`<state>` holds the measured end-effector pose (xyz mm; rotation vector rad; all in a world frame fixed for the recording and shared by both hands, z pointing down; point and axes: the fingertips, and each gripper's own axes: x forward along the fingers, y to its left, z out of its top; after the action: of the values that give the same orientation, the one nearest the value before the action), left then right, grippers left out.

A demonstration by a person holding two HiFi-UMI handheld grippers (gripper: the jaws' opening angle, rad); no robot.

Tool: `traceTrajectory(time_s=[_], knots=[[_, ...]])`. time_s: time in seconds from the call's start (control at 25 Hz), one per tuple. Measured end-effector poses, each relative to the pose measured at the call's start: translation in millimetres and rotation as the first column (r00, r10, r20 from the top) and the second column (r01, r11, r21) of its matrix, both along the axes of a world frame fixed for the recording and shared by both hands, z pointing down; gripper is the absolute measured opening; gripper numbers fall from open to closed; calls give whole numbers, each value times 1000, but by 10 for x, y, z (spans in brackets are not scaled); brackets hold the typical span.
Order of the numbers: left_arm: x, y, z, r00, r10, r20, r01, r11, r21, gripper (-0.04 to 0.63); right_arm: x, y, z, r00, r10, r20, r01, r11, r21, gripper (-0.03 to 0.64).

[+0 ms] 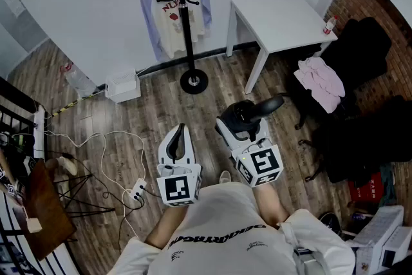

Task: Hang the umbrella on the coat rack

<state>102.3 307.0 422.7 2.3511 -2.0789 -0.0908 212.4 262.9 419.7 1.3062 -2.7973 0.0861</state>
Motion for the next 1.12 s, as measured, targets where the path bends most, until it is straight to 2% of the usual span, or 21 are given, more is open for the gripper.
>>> traceTrajectory(time_s=[0.36,0.76,0.92,1.12], knots=[[244,-34,36,1000,-20,15,20,1000,-14,-3,227,-37,-5,1000,-21,14,21,1000,9,275],[519,-167,146,996,-87,34,88,996,-27,-3,480,-265,90,997,-79,6,79,997,-2,275],[534,-178,240,992,-120,51,122,992,-43,-3,486,-315,136,993,-113,15,113,993,-15,275],[497,-283,280,990,-136,40,139,986,-90,-3,390,-438,149,991,-133,9,134,991,-28,275]])
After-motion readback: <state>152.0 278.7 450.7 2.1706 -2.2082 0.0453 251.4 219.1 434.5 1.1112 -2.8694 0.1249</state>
